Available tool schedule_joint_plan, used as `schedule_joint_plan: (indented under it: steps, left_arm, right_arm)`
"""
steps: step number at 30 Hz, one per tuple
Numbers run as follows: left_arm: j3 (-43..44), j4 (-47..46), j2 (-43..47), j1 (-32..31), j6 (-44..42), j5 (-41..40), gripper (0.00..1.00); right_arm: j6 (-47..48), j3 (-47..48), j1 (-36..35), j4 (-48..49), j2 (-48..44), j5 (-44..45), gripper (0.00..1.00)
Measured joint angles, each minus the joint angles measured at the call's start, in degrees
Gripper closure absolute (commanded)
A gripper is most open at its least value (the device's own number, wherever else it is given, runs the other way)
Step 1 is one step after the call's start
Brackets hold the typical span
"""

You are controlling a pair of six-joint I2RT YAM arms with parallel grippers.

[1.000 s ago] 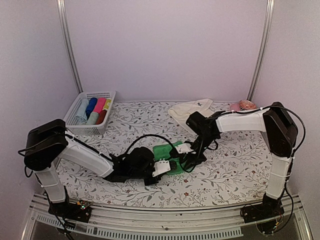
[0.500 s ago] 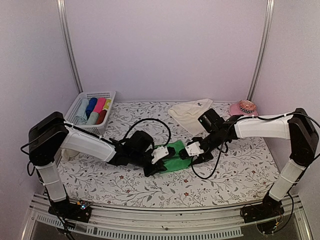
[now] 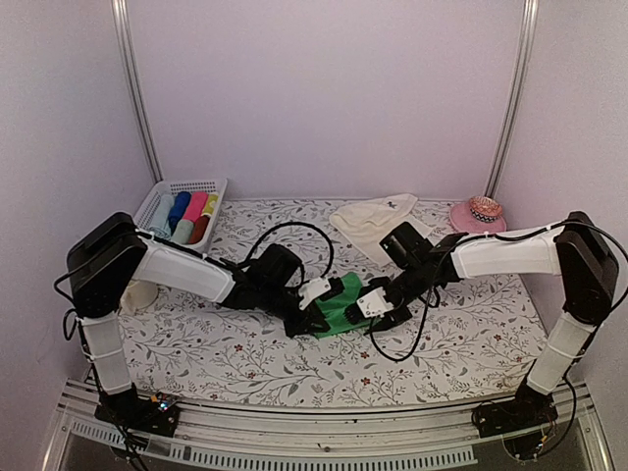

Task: Roll the towels
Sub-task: Roll the towel at the center of the board.

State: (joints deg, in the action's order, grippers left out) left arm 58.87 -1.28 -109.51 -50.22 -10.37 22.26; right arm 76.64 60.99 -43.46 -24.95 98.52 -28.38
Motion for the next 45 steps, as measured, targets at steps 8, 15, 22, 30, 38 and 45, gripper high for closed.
schedule_joint_plan:
  steps: [8, 15, 22, 30, 38, 45]
  left_arm:
    - [0.35, 0.55, -0.44, 1.77, 1.16, 3.74, 0.84]
    - [1.49, 1.33, -1.79, 2.82, 1.84, 6.19, 0.81]
    - [1.84, 1.49, -2.27, 3.58, 2.08, 7.74, 0.67]
    - [0.57, 1.64, -0.48, 4.72, 2.16, 5.31, 0.39]
    - [-8.13, 0.98, 9.81, 6.03, 1.64, -3.02, 0.35]
    - [-18.86, -9.46, 19.41, 0.52, -1.9, -14.36, 0.33]
  right_arm:
    - [-0.98, 0.0, -0.15, 2.16, 2.12, 2.36, 0.46]
    - [-3.04, 0.0, -0.44, 5.53, 4.59, 5.53, 0.46]
    - [-5.46, 0.79, -0.74, 9.18, 7.58, 8.74, 0.46]
    - [-7.34, 2.67, -0.76, 11.96, 10.36, 11.82, 0.56]
    - [-8.68, 6.45, -0.76, 9.31, 12.28, 12.33, 0.78]
    - [-8.94, 11.21, -0.68, 2.25, 14.05, 10.43, 0.78]
